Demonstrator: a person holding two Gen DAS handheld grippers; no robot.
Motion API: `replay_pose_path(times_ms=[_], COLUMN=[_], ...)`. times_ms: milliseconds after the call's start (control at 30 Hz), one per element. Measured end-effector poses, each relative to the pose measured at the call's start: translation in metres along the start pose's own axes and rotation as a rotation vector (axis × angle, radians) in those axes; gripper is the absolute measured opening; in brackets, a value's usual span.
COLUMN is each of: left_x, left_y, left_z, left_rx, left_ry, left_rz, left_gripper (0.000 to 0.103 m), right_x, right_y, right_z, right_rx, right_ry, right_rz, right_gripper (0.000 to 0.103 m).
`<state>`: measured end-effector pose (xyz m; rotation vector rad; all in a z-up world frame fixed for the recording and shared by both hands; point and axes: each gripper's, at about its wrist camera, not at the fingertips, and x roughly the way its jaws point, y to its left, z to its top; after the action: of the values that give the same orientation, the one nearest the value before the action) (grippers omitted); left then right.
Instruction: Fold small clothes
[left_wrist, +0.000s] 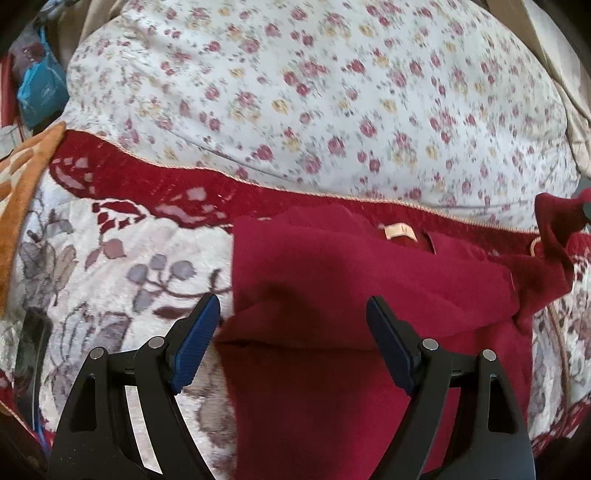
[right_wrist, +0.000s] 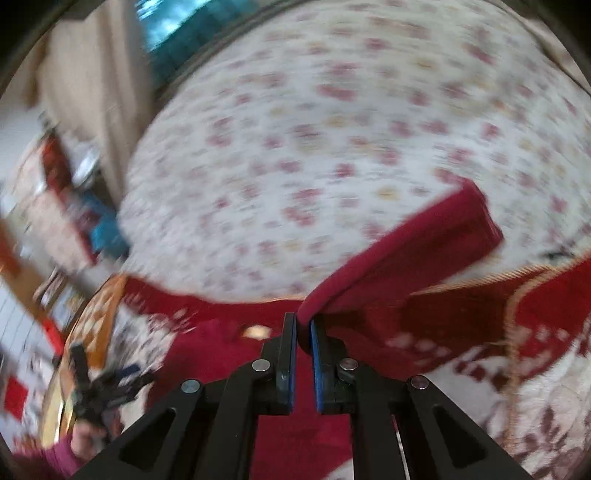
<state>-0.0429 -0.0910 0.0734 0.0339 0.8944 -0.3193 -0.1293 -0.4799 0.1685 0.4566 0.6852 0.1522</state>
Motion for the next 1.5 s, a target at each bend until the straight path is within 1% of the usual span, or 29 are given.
replay_pose_path(times_ms=[33,133,167,200,267,333,400,433,467,533,567,600,633,667,700,767,867,933,1067,1100,1133,1167,1200,1267,1333,1367,1500], left_x=[-0.002,-0.009,-0.011,-0.011,-0.010,-0.008,-0.007,-0.008,-0.007,-0.006,-0.005,-0.003,-0.002,0.000,0.002,0.009,0.029,0.048,0.088,0.095,0.100,0.104,0.102,0.089,0.072,0.060,0.031], left_y=[0.003,0.010,0.012,0.015,0.021,0.028,0.032,0.034,0.037,0.040,0.042,0.043,0.043,0.042,0.039,0.029,0.009,-0.003,-0.026,-0.031,-0.034,-0.038,-0.041,-0.045,-0.044,-0.041,-0.033], left_z=[0.001,0.001,0.001,0.001,0.000,-0.001,-0.002,-0.002,-0.003,-0.002,-0.002,-0.001,0.001,0.003,0.007,0.015,0.027,0.033,0.040,0.040,0.038,0.037,0.038,0.042,0.051,0.057,0.076], left_rx=[-0.008,-0.028,-0.034,-0.043,-0.067,-0.091,-0.100,-0.102,-0.105,-0.119,-0.136,-0.152,-0.162,-0.166,-0.163,-0.132,-0.075,-0.046,0.016,0.032,0.042,0.048,0.053,0.073,0.077,0.071,0.051], left_ry=[-0.004,-0.018,-0.020,-0.021,-0.017,-0.004,0.003,0.002,0.000,-0.004,-0.005,-0.003,0.001,0.004,0.002,0.001,0.034,0.068,0.147,0.164,0.177,0.190,0.182,0.123,0.072,0.041,-0.025], left_rz=[-0.002,-0.005,-0.005,-0.006,-0.011,-0.022,-0.031,-0.036,-0.043,-0.061,-0.079,-0.094,-0.106,-0.113,-0.115,-0.113,-0.099,-0.082,-0.010,-0.007,-0.009,-0.019,-0.020,-0.014,-0.037,-0.061,-0.104], left_gripper=[0.082,0.082,0.082,0.082,0.082,0.082,0.082,0.082,0.082,0.082,0.082,0.082,0.082,0.082,0.082,0.082,0.082,0.082,0.080,0.076,0.056,0.040,0.038,0.011,0.011,0.011,0.011], right_x=[0.003,0.017,0.030,0.036,0.068,0.095,0.123,0.130,0.133,0.128,0.122,0.115,0.109,0.101,0.094,0.081,0.066,0.057,0.045,0.044,0.043,0.041,0.040,0.037,0.034,0.035,0.041], right_y=[0.019,0.058,0.078,0.089,0.118,0.137,0.154,0.157,0.159,0.153,0.146,0.135,0.126,0.113,0.105,0.086,0.067,0.056,0.041,0.037,0.035,0.031,0.026,0.020,0.015,0.015,0.028], right_z=[-0.001,-0.011,-0.017,-0.022,-0.038,-0.054,-0.074,-0.079,-0.083,-0.083,-0.081,-0.079,-0.077,-0.078,-0.078,-0.081,-0.084,-0.087,-0.091,-0.091,-0.091,-0.091,-0.090,-0.090,-0.090,-0.091,-0.095], right_rx=[-0.035,-0.100,-0.138,-0.161,-0.204,-0.234,-0.270,-0.278,-0.291,-0.291,-0.270,-0.239,-0.218,-0.193,-0.178,-0.141,-0.098,-0.074,-0.053,-0.051,-0.048,-0.044,-0.039,-0.038,-0.048,-0.058,-0.176], right_ry=[0.012,0.050,0.081,0.099,0.151,0.203,0.279,0.299,0.304,0.284,0.276,0.271,0.269,0.265,0.263,0.269,0.254,0.237,0.200,0.189,0.180,0.172,0.165,0.152,0.153,0.160,0.196], right_rz=[0.028,0.093,0.116,0.120,0.150,0.172,0.196,0.194,0.171,0.140,0.133,0.123,0.109,0.071,0.049,0.015,-0.009,-0.022,-0.032,-0.036,-0.039,-0.045,-0.054,-0.072,-0.088,-0.091,-0.082], right_gripper=[0.007,0.007,0.007,0.007,0.007,0.007,0.007,0.007,0.007,0.008,0.011,0.024,0.035,0.050,0.053,0.053,0.053,0.053,0.053,0.053,0.053,0.053,0.053,0.054,0.055,0.055,0.056])
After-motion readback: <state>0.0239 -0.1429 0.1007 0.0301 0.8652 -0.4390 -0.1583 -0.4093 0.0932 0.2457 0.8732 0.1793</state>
